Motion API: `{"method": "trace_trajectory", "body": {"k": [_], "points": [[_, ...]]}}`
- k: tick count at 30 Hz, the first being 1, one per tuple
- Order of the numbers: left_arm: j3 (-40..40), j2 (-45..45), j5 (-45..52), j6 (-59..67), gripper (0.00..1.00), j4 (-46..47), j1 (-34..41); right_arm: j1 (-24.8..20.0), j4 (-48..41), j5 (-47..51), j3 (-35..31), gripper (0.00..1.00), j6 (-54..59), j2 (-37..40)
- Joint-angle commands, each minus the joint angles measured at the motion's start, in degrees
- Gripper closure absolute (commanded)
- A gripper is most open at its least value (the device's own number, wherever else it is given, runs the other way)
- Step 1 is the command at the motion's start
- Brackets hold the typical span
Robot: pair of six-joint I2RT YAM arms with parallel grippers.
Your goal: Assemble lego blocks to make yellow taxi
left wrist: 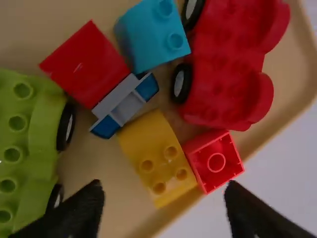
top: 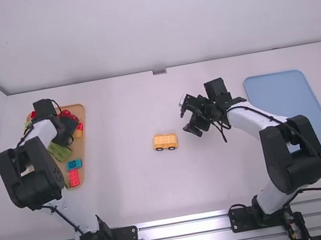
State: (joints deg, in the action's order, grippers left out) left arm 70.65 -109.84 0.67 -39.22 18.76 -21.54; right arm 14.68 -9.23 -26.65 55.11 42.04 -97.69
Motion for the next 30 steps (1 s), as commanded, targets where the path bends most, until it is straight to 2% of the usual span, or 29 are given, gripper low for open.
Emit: {"method": "trace_trajectory", "body": {"k": [1, 3, 7, 11, 14, 21, 24, 30], "points": [[0.9, -0.5, 1.1, -2.6, 0.19, 0.9, -0.2, 0.3, -0.2, -0.3, -0.5, 0.01, 0.0, 0.8], [1.4, -0.5, 1.2, -4.4, 0.17, 1.3, -0.2, 0.3, -0.2, -0.3, -0.5, 0.01, 0.1, 0.8], [4.4, -0.5, 0.3, -6.2, 0.2, 4.0, -0.1, 0.3, -0.2, -0.3, -0.5, 0.01, 0.4, 0.8], [10.9, -0.9, -4.6, -6.0, 0.18, 13.9, -0.2, 0.4, -0.2, -0.3, -0.5, 0.01, 0.4, 0.8], [13.8, -1.6, -4.7, -6.1, 0.15, 17.5, -0.9, 0.3, -0.2, -0.3, -0.5, 0.01, 0.4, 0.8], [12.9, -4.7, -4.2, -8.7, 0.14, 18.9, -2.5, 0.4, -0.2, -0.3, -0.5, 0.01, 0.3, 0.8], [12.9, -8.1, -1.0, -8.4, 0.16, 18.6, -3.0, 0.3, -0.2, -0.3, -0.5, 0.01, 0.4, 0.8], [16.5, -12.8, 1.7, -7.4, 0.19, 20.7, -3.4, 0.0, -0.3, -0.3, -0.5, 0.01, 0.3, 0.8]]}}
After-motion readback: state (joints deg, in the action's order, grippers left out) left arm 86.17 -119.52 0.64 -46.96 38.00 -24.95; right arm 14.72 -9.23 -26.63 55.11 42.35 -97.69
